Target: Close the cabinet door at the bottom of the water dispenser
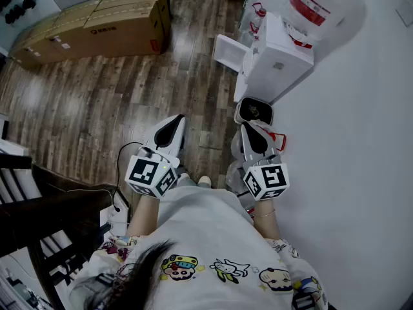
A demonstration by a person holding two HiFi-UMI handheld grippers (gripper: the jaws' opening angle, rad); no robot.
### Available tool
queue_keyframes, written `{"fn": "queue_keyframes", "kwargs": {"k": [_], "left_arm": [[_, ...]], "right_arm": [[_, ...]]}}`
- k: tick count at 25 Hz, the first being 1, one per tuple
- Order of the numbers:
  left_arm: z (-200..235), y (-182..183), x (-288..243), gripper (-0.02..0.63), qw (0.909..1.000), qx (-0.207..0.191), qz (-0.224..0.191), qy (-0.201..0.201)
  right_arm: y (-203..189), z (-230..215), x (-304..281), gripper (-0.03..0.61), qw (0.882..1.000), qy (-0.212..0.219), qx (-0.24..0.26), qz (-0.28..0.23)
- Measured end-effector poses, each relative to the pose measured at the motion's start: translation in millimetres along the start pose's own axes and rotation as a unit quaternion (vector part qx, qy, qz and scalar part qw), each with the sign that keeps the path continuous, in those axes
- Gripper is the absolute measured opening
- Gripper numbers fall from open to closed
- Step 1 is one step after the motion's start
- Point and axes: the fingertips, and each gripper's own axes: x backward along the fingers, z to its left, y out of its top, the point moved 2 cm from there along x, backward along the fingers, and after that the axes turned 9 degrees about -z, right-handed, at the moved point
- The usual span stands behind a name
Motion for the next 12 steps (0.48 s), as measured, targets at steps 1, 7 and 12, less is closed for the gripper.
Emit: {"fn": "queue_keyframes", "kwargs": {"k": [1, 7, 12], "left_arm": [[-3.5, 0.0, -3.4, 0.003, 1.0000, 0.000, -0.006, 0.000], [-10.5, -1.4, -13.2, 0.005, 0.9999, -0.005, -0.013, 0.004], [5.6, 5.3, -19.4, 0.021, 0.9995, -0.017, -0.014, 0.021]], "right_arm": [[2.0, -4.2, 1.0, 0.008, 1.000, 0.006, 0.000, -0.004], [10.9, -17.0, 1.0, 0.010, 0.999, 0.022, -0.007, -0.024], [17.2, -16.5, -19.2, 0.032, 0.999, 0.043, -0.009, -0.029]]}}
